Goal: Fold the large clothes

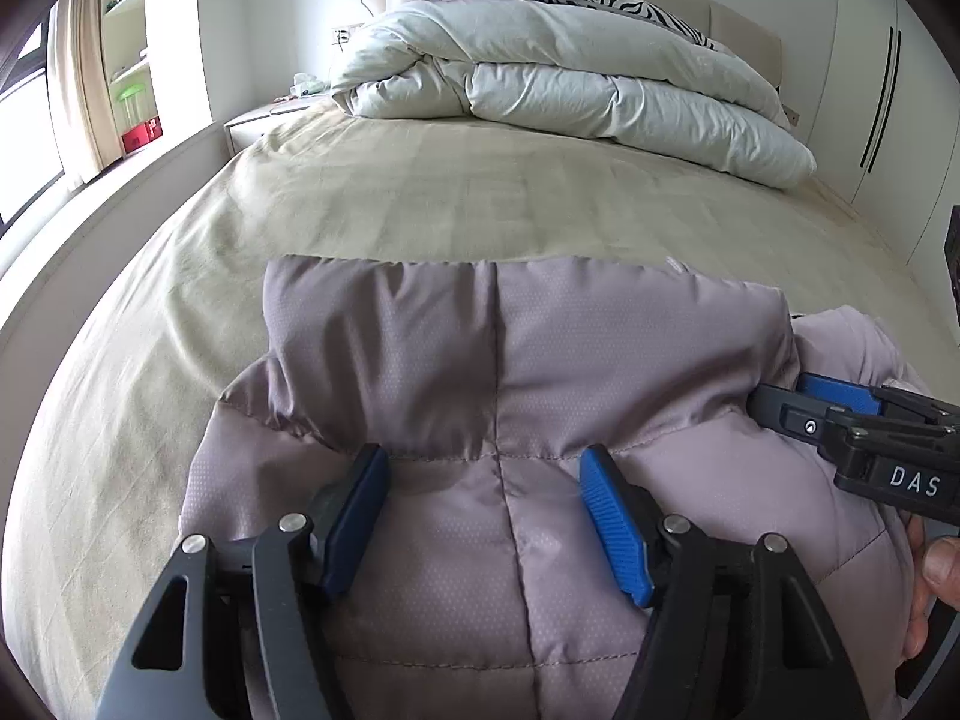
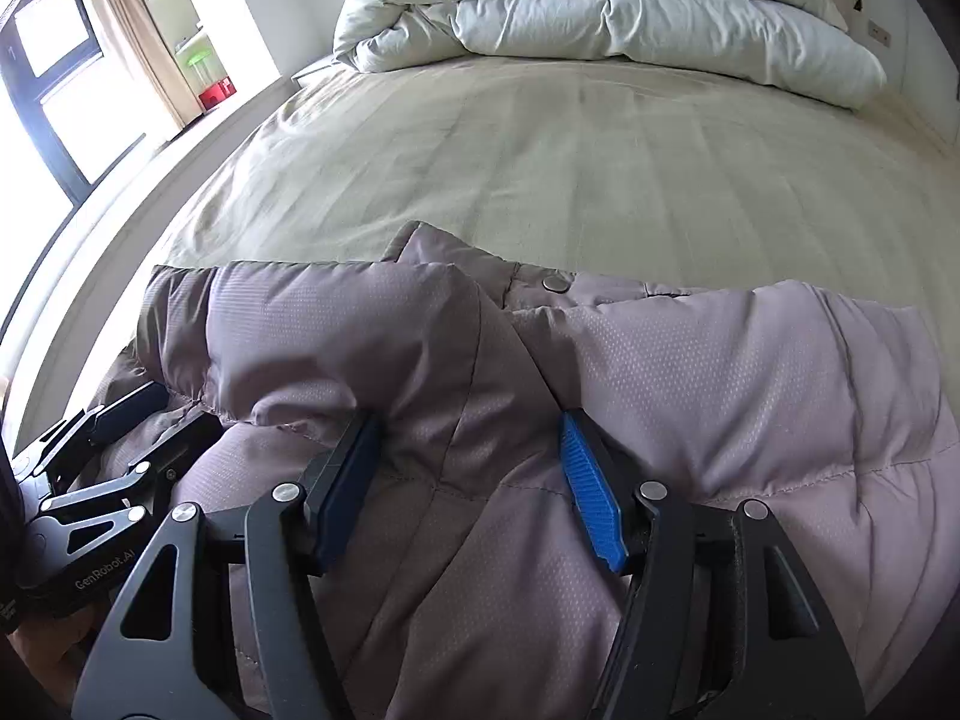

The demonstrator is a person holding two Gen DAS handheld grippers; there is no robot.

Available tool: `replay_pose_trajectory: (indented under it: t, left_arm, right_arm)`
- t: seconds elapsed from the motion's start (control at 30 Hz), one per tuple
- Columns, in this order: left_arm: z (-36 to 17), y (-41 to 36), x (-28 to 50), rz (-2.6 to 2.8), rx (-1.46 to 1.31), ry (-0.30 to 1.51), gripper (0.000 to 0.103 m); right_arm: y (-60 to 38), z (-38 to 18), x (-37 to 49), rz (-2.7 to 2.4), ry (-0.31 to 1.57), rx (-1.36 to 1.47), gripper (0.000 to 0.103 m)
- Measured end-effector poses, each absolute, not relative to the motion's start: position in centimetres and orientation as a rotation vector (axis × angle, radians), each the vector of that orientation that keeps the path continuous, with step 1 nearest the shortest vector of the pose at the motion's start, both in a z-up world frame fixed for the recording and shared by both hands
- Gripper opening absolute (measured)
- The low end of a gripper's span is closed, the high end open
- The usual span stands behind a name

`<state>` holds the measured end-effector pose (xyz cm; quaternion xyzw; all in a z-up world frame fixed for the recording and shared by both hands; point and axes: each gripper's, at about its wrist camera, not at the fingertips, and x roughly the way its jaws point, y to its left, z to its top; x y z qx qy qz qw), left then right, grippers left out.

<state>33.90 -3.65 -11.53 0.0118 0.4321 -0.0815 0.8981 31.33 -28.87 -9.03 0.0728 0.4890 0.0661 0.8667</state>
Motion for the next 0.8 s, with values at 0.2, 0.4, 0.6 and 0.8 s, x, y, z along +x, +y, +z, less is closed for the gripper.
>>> replay_pose_trajectory:
  t: [0.2, 0.4, 0.6, 0.8]
  left_arm:
    - [-12.2, -4.0, 34.3, -0.168, 0.025, 0.897, 0.070]
    - [-12.2, -4.0, 34.3, -0.170, 0.024, 0.897, 0.071]
    - [-12.2, -3.6, 34.4, -0.189, -0.011, 0.896, 0.071]
    - [-10.1, -2.8, 32.1, -0.186, -0.047, 0.879, 0.070]
  right_arm:
    - [-28.6, -10.5, 31.9, 0.133, 1.012, 0.121, 0.060]
    - [-28.5, -10.8, 32.0, 0.127, 0.998, 0.116, 0.060]
    - [-28.9, -7.6, 29.2, 0.120, 0.956, 0.167, 0.061]
    - [-30.6, -5.2, 21.8, 0.044, 0.862, 0.068, 0.066]
